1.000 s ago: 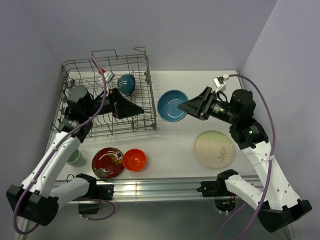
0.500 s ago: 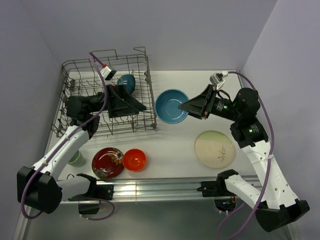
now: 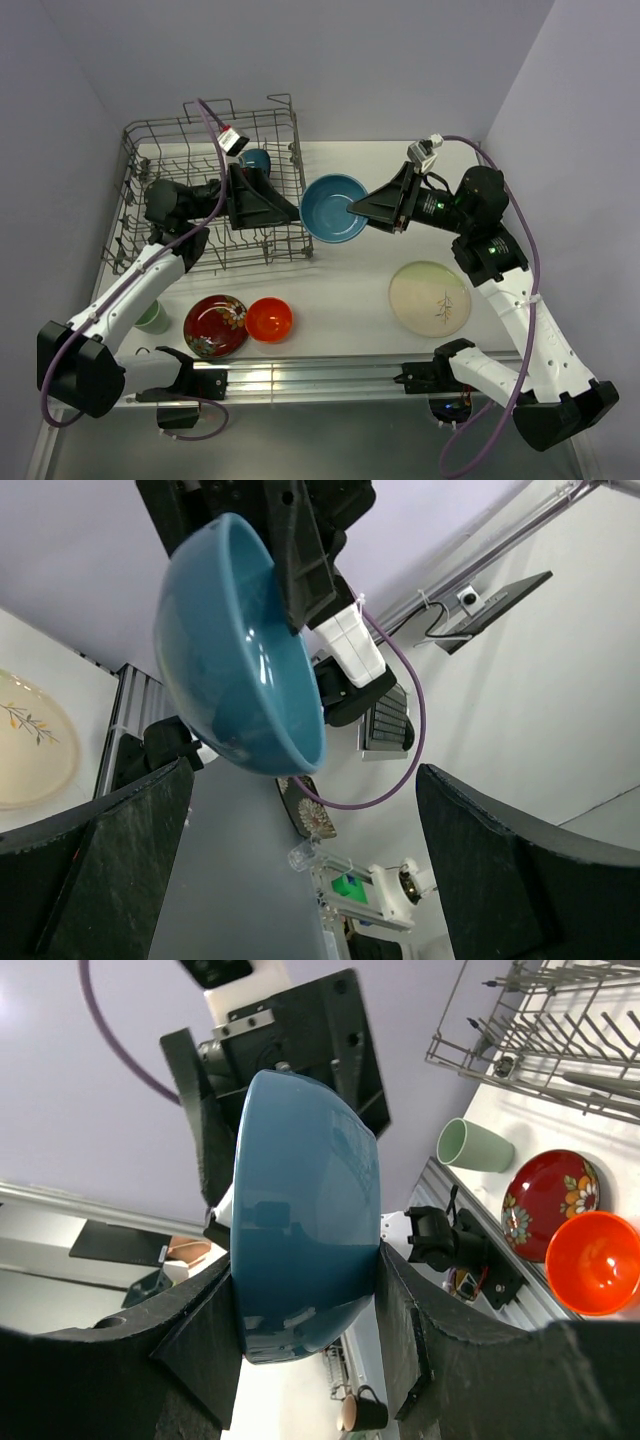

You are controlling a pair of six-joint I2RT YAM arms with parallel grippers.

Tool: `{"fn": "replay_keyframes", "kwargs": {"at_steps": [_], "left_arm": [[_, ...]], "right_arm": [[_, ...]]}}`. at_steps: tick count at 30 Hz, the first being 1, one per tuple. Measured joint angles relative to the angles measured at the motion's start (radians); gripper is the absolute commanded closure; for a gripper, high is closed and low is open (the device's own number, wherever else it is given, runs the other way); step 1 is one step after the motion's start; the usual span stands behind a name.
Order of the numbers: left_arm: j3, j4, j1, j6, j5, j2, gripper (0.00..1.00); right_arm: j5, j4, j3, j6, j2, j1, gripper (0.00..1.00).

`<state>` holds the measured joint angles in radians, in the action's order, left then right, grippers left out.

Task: Load the mixed dishes into the dish rack

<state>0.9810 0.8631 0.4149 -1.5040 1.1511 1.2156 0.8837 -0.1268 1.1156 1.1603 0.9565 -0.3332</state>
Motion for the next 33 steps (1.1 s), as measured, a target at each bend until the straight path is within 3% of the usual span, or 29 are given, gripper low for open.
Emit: {"fn": "replay_keyframes", "kwargs": {"at_steps": [11, 33], "left_arm": [[0.016, -0.056, 0.019, -0.02, -0.051, 0.045, 0.02], [0.021, 0.103, 0.039, -0.268, -0.12, 0.076, 0.06]], "right_arm": [[-0.005, 0.013, 0.034, -0.002, 0.024, -0.014, 1.0], [-0.012, 0.072, 0.038, -0.003, 0.072, -0.038, 1.0]]}}
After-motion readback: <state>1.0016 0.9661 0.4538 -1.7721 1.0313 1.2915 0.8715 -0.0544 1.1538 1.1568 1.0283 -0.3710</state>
